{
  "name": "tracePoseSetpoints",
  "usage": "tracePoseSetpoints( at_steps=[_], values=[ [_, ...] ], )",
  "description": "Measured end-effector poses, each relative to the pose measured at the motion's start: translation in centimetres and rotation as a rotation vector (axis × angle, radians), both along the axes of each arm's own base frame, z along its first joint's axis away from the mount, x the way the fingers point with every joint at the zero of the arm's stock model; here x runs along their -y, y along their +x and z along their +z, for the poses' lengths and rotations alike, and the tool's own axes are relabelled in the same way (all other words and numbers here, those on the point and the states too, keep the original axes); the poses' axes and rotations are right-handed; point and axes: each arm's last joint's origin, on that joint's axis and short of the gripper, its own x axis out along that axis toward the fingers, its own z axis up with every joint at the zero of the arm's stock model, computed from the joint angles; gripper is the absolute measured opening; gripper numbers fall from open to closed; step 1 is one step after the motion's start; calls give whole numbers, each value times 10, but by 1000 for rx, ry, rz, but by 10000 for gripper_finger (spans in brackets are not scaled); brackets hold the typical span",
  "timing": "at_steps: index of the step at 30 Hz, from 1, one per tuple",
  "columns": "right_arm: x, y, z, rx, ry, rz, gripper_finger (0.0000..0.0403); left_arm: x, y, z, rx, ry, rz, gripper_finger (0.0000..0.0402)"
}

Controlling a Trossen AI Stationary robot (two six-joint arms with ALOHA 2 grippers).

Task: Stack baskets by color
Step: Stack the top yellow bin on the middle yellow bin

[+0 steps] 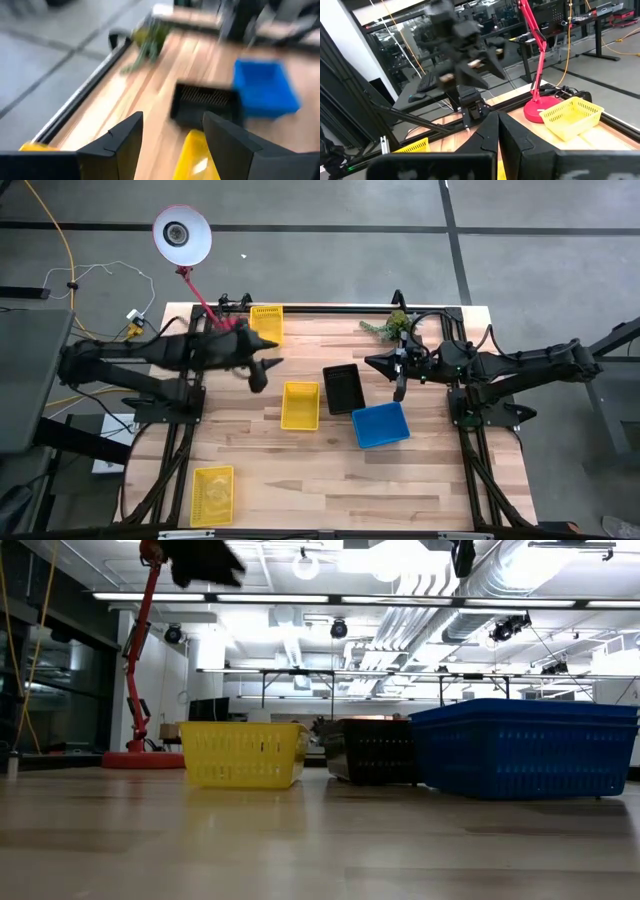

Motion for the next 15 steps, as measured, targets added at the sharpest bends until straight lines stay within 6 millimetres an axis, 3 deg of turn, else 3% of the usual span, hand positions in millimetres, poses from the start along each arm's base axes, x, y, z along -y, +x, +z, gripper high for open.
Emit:
tracePoseSetpoints(
  at_steps=[10, 15],
  values=[
    [0, 0, -2, -27, -25, -2, 0, -66, 7, -41, -294, -109, 37, 195],
    [0, 0, -5, -58, -27, -2, 0, -85, 12, -62, -393, -151, 87, 195]
  ],
)
